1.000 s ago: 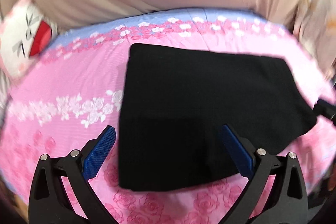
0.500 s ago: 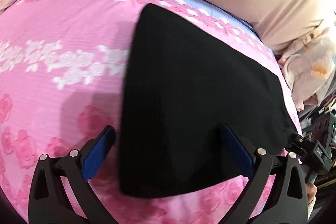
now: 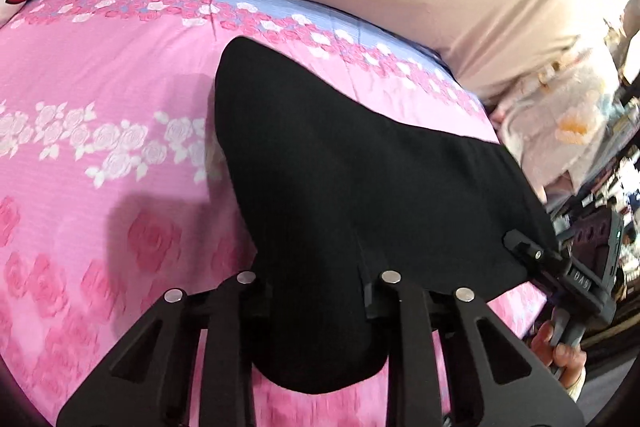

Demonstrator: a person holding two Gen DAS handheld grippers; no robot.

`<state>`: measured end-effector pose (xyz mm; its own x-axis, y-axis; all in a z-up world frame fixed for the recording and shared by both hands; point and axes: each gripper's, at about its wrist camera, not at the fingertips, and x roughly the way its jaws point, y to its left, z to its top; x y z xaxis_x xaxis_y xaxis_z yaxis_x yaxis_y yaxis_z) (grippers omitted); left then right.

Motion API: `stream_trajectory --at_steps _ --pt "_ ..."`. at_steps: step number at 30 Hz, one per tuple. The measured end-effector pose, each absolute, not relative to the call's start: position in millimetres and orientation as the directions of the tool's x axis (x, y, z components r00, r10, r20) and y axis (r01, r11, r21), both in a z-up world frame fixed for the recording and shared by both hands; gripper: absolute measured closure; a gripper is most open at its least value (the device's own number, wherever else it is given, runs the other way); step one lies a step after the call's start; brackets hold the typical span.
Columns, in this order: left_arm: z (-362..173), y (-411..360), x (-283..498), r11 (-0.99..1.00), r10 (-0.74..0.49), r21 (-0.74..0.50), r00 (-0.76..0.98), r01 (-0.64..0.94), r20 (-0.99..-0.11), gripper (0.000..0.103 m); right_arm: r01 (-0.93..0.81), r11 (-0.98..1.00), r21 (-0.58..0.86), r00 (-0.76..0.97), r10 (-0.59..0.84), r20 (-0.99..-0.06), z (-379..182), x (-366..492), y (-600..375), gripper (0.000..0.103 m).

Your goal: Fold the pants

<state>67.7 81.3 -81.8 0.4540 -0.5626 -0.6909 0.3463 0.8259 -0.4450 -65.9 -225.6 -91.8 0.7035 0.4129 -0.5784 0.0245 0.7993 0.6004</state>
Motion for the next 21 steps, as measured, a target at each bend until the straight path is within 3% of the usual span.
stream_trajectory --at_steps 8,14,21 --pt "-59 110 -1 0.804 -0.584 -0.439 0.395 0.401 -0.709 0.081 -0.016 0.796 0.605 0.665 0.460 -0.588 -74 -131 -205 0.067" --pt "3 111 -8 0.765 -0.638 -0.422 0.482 0.486 -0.601 0.081 -0.131 0.813 0.568 0.736 0.463 -0.493 -17 -122 -205 0.067" --pt "67 84 67 0.792 -0.607 -0.279 0.651 0.543 -0.455 0.081 -0.211 0.853 0.478 0.830 0.414 -0.373 36 -26 -228 0.067"
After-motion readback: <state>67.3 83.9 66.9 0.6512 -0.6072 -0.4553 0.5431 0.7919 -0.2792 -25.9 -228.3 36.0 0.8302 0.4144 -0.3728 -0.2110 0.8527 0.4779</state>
